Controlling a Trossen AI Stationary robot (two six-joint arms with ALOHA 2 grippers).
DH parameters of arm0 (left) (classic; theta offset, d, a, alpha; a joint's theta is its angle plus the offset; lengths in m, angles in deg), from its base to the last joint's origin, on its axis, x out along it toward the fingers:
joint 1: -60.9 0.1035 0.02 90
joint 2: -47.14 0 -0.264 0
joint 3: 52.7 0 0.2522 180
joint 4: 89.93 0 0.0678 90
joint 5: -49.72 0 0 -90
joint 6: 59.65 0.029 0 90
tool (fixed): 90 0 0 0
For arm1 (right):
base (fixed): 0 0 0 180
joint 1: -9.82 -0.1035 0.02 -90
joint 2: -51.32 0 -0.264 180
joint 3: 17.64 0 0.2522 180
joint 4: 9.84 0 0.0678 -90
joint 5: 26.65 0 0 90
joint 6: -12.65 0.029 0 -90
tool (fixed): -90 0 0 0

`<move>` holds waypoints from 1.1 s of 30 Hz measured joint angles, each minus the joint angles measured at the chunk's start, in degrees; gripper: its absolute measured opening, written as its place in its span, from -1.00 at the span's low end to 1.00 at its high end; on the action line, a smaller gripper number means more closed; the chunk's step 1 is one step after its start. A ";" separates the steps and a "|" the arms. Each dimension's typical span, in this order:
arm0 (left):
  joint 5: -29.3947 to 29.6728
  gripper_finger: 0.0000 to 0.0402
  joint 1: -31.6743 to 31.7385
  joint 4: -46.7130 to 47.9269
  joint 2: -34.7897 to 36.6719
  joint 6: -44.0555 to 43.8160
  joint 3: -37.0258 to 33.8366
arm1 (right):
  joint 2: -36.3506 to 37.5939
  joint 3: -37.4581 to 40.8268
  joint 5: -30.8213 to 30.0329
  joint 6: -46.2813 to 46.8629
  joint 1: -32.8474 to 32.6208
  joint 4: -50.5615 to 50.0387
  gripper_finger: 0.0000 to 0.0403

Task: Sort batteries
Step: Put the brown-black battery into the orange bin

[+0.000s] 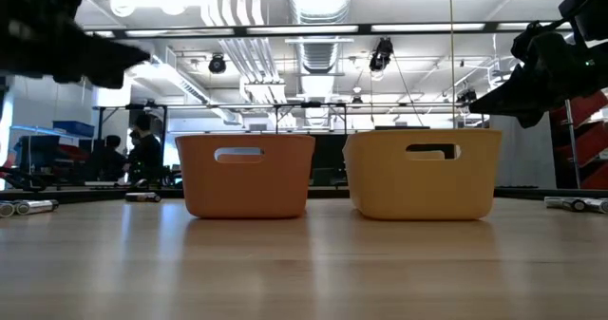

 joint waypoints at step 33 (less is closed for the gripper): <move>30.91 -0.63 25.84 -15.41 -25.98 -29.41 -0.11 | 0.00 0.00 0.00 0.00 0.00 0.01 -0.94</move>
